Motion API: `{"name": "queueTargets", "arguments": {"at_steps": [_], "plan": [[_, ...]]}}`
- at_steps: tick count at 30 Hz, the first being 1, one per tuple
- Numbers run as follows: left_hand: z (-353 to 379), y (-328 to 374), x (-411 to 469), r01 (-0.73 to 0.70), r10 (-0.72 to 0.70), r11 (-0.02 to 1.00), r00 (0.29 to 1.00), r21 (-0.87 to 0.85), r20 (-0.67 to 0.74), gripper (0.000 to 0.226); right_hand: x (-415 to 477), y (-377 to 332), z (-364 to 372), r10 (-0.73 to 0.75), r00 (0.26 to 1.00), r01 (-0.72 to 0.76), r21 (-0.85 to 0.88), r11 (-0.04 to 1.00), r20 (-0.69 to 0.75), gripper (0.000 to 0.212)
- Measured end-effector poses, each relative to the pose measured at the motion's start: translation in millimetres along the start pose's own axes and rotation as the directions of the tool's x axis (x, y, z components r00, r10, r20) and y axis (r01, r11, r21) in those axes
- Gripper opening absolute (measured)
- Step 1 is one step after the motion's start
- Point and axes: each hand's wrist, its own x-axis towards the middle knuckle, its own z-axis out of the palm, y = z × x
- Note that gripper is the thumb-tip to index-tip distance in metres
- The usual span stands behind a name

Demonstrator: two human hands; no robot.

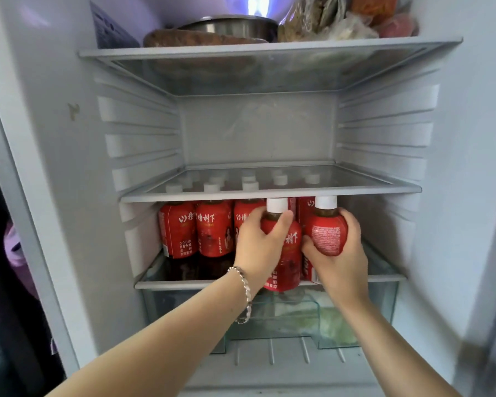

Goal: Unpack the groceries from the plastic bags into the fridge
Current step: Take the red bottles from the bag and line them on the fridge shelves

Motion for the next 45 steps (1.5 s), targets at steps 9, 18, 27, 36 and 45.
{"name": "queueTargets", "arguments": {"at_steps": [9, 18, 27, 36, 45], "plan": [[7.4, 0.8, 30.3, -0.299, 0.161, 0.688, 0.951, 0.661, 0.263, 0.064, -4.0, -2.4, 19.5, -0.009, 0.998, -0.024, -0.489, 0.872, -0.065, 0.115], [-45.1, -35.9, 28.4, -0.554, 0.274, 0.023, 0.804, 0.832, 0.527, 0.056, 27.8, -0.3, 34.5, 0.241, 0.97, -0.194, -0.612, 0.767, -0.005, 0.134], [-44.9, -50.1, 34.9, -0.529, 0.38, 0.099, 0.803, 0.843, 0.459, 0.068, 46.8, 2.4, 55.8, 0.255, 0.967, -0.17, -0.697, 0.696, 0.019, 0.128], [-42.5, -53.0, 26.7, -0.424, 0.271, 0.075, 0.88, 0.903, 0.39, 0.065, 20.1, -25.5, 48.4, 0.367, 0.9, 0.03, -0.873, 0.487, 0.236, 0.112], [-42.3, -48.1, 19.5, -0.387, 0.124, 0.125, 0.919, 0.913, 0.373, 0.081, 7.5, -19.8, 73.4, 0.258, 0.719, 0.276, -0.606, 0.746, 0.645, 0.044]]}}
